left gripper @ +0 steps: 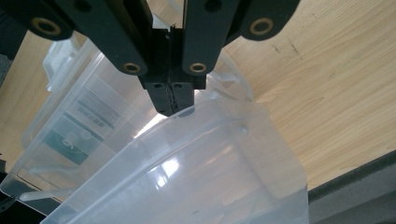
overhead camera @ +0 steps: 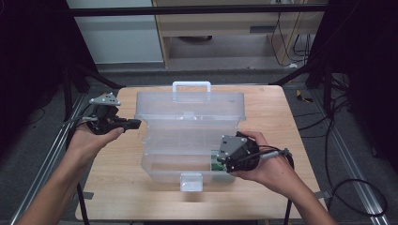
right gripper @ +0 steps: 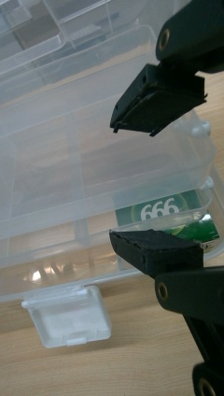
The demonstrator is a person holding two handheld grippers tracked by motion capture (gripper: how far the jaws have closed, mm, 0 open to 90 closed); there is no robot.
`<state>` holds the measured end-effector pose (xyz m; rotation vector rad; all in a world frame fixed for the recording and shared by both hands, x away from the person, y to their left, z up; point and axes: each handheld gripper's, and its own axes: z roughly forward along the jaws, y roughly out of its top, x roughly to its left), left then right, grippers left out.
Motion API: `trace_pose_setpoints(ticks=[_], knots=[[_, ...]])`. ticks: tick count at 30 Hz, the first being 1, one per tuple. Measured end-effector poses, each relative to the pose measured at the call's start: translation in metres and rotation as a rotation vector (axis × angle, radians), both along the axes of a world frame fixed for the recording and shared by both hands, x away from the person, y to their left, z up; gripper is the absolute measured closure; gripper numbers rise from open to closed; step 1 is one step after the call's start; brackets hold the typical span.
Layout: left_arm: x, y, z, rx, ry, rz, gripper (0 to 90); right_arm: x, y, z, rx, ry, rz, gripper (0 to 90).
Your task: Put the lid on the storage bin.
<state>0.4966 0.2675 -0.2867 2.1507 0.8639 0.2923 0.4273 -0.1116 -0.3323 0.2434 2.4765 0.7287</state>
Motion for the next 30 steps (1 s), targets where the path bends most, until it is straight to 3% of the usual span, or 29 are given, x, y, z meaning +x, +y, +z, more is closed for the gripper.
trace_pose_setpoints(ticks=[9,18,30], knots=[[-0.006,0.001,-0.005,-0.005,0.005,-0.006,90.0,-0.009,-0.018,-0.001,0.08,0.018,-0.059,28.9],[-0.015,0.002,-0.013,0.011,0.013,-0.027,90.0,-0.018,-0.037,-0.004,0.126,0.036,-0.128,18.9],[-0.027,-0.001,-0.025,0.028,-0.004,-0.034,90.0,-0.021,-0.06,-0.011,0.173,0.048,-0.19,17.1]])
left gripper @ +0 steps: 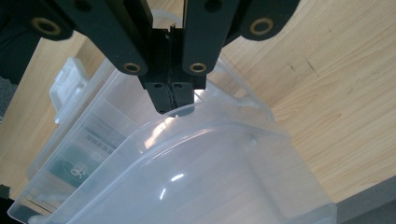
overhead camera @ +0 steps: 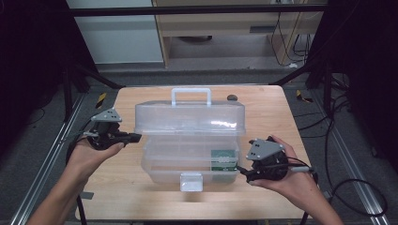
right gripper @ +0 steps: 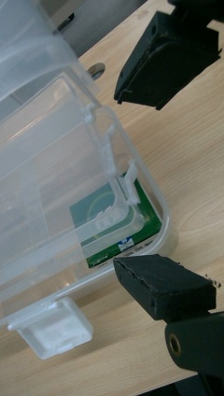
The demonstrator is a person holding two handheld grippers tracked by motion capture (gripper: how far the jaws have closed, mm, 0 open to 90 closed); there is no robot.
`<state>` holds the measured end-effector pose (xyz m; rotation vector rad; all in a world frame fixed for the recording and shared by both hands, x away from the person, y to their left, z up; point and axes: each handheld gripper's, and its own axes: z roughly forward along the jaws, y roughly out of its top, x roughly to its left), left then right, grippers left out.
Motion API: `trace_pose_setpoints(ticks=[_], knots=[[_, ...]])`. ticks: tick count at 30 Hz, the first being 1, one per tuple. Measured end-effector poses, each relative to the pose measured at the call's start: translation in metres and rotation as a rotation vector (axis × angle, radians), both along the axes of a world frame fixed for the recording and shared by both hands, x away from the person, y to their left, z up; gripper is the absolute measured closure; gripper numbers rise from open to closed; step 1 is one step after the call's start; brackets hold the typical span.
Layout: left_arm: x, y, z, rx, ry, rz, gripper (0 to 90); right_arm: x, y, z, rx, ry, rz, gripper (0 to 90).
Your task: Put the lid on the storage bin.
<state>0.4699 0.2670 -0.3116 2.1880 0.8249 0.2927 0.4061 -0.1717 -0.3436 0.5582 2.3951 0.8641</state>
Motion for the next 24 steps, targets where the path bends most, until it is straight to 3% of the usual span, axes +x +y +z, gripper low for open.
trace_pose_setpoints(ticks=[12,24], knots=[[-0.016,-0.003,-0.014,0.028,-0.04,-0.014,90.0,0.001,-0.023,-0.006,0.01,-0.007,-0.077,16.1],[-0.026,-0.006,-0.026,0.027,-0.061,-0.011,90.0,0.013,-0.043,-0.022,0.012,0.002,-0.192,16.4]])
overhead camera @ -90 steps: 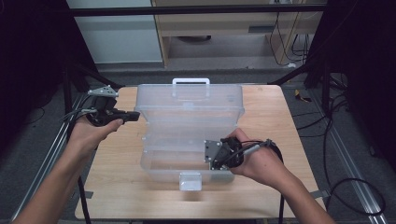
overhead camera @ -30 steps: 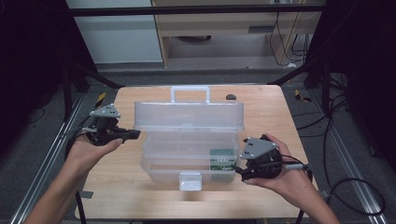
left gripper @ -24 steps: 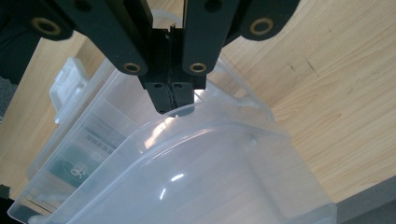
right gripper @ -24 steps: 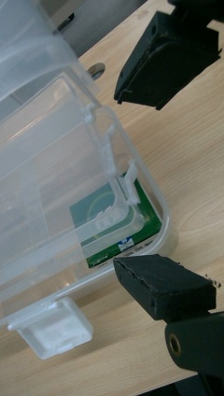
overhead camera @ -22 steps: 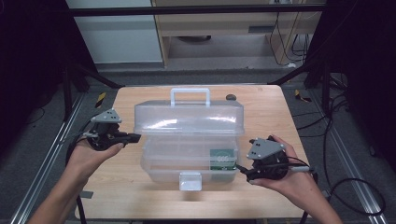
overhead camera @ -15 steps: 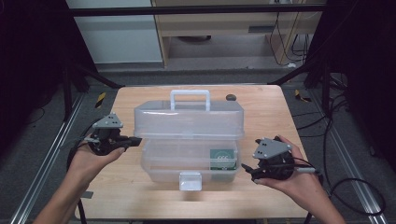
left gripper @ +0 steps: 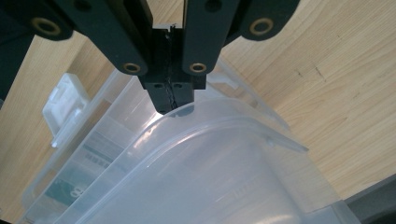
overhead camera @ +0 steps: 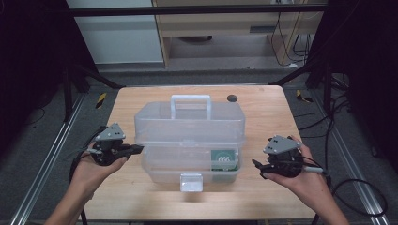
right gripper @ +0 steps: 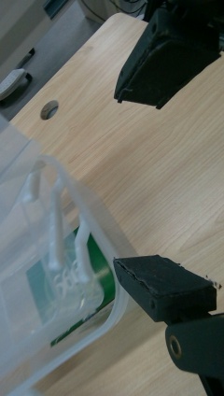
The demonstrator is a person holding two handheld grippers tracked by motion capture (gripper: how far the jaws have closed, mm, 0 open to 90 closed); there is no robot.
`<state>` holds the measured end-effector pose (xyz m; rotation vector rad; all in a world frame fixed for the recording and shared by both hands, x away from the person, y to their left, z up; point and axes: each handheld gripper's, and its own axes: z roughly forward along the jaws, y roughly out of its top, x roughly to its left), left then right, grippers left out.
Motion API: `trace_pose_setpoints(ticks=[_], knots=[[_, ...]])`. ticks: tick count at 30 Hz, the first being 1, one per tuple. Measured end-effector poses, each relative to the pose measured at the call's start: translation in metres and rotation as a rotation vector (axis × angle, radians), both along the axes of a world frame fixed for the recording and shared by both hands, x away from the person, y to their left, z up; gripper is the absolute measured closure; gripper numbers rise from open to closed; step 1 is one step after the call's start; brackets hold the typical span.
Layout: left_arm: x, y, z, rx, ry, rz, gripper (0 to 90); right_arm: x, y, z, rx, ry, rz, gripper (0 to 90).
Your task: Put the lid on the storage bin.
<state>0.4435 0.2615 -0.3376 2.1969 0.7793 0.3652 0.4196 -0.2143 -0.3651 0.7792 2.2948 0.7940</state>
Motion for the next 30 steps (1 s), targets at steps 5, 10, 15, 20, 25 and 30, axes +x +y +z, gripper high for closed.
trace_pose_setpoints(ticks=[5,10,15,20,25,30], knots=[[-0.003,0.002,-0.007,-0.015,0.001,0.01,90.0,0.003,-0.008,-0.008,0.012,0.005,-0.024,16.6],[-0.006,0.005,-0.014,-0.03,-0.002,0.025,90.0,0.005,-0.015,-0.013,0.022,0.005,-0.053,16.8],[-0.009,0.005,-0.019,-0.029,-0.015,0.037,90.0,0.007,-0.017,-0.018,0.026,0.013,-0.064,16.8],[-0.012,0.007,-0.024,-0.043,-0.011,0.044,90.0,0.009,-0.016,-0.021,0.031,0.016,-0.065,16.9],[-0.014,0.009,-0.031,-0.046,-0.008,0.052,90.0,0.009,-0.016,-0.024,0.03,0.021,-0.066,16.9],[-0.017,0.01,-0.037,-0.054,0.005,0.052,90.0,0.01,-0.017,-0.028,0.033,0.03,-0.071,16.8]])
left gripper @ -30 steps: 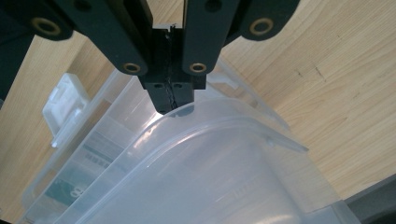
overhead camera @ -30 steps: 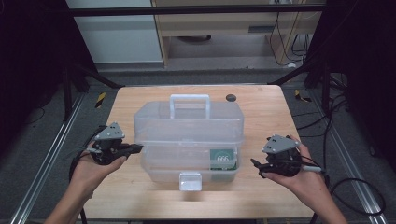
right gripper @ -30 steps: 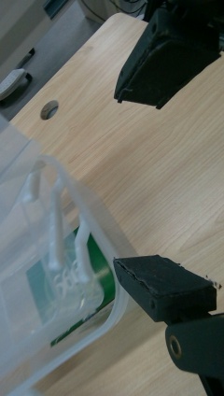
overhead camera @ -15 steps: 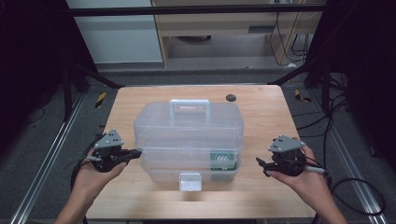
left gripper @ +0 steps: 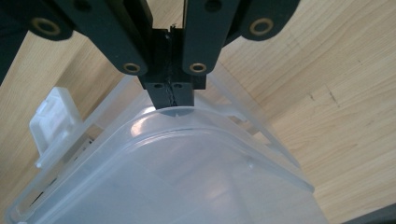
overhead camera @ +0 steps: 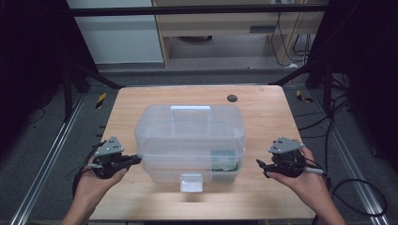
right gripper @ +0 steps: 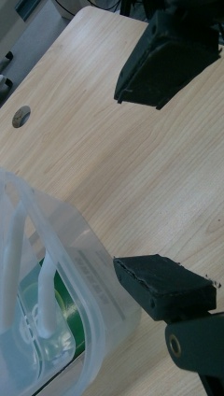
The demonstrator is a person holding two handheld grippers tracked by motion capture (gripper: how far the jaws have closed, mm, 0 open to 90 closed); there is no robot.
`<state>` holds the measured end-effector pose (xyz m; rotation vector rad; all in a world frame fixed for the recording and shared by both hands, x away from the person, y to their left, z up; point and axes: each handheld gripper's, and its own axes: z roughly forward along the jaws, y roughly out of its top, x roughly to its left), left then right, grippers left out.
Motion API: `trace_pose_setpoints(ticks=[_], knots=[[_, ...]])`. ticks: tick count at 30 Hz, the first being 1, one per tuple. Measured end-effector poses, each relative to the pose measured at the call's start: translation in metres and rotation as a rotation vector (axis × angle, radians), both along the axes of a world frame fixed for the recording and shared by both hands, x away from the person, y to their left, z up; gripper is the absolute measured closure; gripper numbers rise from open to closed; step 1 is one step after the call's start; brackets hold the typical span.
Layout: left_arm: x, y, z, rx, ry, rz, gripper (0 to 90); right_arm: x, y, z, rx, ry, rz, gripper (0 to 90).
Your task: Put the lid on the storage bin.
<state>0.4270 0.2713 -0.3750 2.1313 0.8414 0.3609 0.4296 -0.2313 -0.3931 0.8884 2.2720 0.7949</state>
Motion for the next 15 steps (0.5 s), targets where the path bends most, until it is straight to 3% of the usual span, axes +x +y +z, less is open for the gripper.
trace_pose_setpoints(ticks=[3,15], knots=[[-0.001,0.002,-0.001,-0.036,0.017,-0.013,90.0,0.0,0.0,-0.002,0.001,0.0,0.002,16.8],[-0.004,0.006,-0.013,0.015,0.02,0.01,90.0,0.001,0.002,-0.006,0.001,0.006,0.0,16.9]])
